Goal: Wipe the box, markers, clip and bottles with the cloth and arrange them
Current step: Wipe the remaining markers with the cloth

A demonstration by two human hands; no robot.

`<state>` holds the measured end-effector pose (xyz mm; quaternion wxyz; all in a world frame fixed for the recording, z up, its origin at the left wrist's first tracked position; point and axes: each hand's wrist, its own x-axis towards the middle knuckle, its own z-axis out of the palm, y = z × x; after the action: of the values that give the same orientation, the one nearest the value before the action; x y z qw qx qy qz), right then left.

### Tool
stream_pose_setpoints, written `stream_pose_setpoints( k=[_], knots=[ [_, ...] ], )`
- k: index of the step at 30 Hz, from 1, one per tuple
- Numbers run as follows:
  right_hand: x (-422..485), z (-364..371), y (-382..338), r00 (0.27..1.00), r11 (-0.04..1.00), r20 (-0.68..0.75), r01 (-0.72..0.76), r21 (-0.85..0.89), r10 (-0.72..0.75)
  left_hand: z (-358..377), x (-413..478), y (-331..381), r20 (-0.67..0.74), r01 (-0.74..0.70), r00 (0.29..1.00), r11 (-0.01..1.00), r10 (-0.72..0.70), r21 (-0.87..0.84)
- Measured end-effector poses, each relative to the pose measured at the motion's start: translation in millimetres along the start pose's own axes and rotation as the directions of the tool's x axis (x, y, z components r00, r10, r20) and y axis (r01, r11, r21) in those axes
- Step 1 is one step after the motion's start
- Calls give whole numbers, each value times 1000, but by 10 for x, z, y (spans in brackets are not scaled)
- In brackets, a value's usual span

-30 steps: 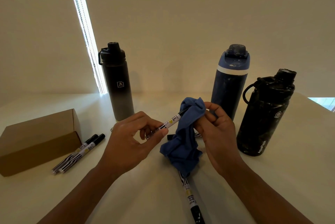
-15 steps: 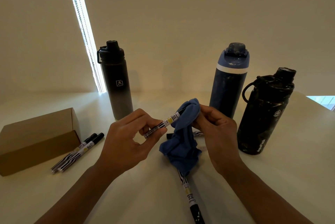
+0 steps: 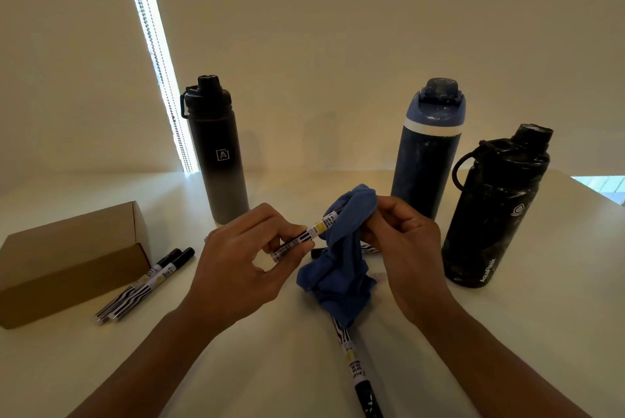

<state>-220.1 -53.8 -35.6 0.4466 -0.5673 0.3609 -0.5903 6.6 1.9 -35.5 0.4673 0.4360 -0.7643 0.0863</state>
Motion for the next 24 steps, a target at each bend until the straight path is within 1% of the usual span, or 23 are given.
stream_pose_setpoints(
  k=[2,6,9,12,16,19,24],
  knots=[
    [-2,3,16,1000,1000,5,-15,9,15,-2,1,10,-4,-4,1000,1000,4,6],
    [-13,22,-3,996,1000,90,14,-20,-12,-7,-17,-31,8,-13,1000,998,12,59],
    [14,-8,-3,998,997,46,44,-56,-42,-4,-17,-35,11,-24,1000,997,23,73],
    [39,-49,34,1000,999,12,18,-39,-18,20,-19,12,5,-40,999,993,40,108],
    [-4,-4,-6,996,997,85,-25,68,19,28,-28,-7,-10,-61,998,983,63,173],
    [-20,29,-31,995,999,102,-15,47,11,6,-30,-43,-19,-75,996,966,83,247],
    [6,1,-4,999,1000,38,-13,-6,13,20,-9,13,-51,-69,995,961,85,269]
  ],
)
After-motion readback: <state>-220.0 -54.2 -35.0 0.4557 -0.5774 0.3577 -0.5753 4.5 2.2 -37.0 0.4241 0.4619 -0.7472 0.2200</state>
